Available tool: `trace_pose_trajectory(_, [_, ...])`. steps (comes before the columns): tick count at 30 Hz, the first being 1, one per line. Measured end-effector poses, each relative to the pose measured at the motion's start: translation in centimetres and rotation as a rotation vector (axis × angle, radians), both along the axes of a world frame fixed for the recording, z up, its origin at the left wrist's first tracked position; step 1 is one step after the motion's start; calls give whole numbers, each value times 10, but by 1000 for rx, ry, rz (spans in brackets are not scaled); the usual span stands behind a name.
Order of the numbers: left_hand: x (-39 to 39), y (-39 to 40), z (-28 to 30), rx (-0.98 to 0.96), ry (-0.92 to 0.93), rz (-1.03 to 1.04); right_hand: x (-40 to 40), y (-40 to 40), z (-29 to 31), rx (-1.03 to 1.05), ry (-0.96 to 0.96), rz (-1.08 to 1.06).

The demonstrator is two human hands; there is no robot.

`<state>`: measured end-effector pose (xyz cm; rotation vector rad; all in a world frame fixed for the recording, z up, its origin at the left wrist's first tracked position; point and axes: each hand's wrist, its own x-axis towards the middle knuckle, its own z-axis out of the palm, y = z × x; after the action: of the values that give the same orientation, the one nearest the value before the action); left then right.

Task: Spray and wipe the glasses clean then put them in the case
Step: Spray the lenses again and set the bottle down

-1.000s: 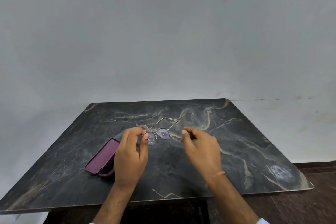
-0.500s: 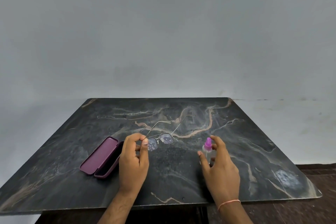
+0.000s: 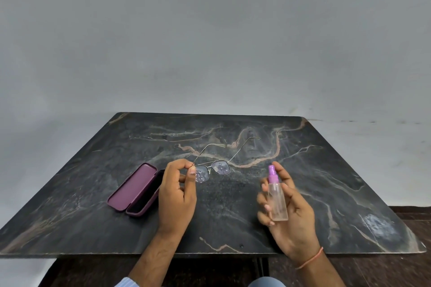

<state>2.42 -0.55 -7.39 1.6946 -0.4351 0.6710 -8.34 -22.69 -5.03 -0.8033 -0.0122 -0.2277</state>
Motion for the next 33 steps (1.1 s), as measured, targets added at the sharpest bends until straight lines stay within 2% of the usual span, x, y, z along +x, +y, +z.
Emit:
trace_pose_trajectory(4, [1,2,-2,-3,-6,-4,1,3,-2,10,-13,83])
trace_pose_trajectory(8, [2,2,-4,-7,-3,-21,6,11,-4,-106,38,64])
trace_pose_trajectory(11, [1,-1,-5,3,2,-26,13,14,-6,-428,87,-73])
trace_pose_trajectory(15, [3,-4,-2,7,3,-38,24,17,-5,-870,22,-186])
trace_pose_trajectory(21, [0,2,-5,19,-15,-54,43,36,-7,-1320,-8,-460])
trace_pose_trajectory(33, [4,3,-7,30,-20,-50,54,55,-6,-1607,67,-548])
